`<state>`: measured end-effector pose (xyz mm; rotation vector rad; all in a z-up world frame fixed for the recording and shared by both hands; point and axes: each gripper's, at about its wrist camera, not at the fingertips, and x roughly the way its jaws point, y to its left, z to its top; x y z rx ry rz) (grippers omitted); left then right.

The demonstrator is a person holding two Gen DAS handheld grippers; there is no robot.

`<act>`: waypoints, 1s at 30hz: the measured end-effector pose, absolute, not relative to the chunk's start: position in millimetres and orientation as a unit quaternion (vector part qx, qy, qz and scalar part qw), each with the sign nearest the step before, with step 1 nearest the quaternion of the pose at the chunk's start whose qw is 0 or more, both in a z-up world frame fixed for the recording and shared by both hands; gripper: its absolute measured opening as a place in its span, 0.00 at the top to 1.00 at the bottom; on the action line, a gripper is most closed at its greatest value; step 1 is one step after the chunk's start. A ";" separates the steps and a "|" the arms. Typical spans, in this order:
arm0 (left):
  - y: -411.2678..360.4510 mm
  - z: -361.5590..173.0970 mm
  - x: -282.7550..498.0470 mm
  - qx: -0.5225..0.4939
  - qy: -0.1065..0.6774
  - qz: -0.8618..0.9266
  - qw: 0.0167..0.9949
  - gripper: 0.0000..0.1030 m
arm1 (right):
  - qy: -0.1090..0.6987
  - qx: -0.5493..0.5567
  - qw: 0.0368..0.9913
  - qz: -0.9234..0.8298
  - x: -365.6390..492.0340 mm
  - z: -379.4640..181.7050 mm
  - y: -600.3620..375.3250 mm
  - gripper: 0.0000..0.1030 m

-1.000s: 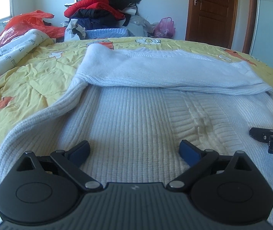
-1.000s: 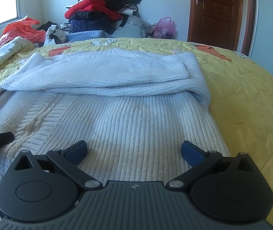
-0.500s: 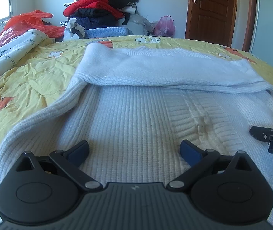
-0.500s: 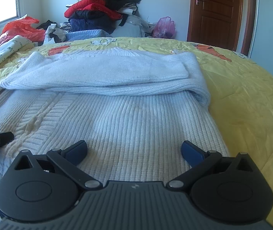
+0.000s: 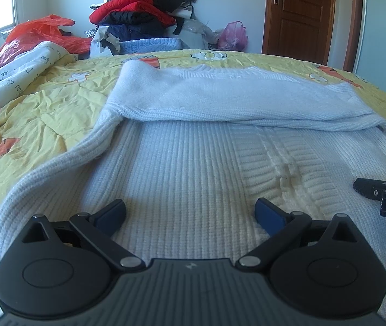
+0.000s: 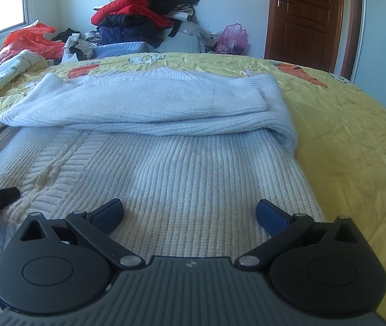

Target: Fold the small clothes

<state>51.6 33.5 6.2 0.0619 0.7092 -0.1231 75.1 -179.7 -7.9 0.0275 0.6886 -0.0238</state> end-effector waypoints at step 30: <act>42.2 10.8 -3.0 0.051 0.364 -0.086 0.926 0.00 | 0.348 -0.001 0.937 -0.021 9.3 -4.9 -175.8 0.02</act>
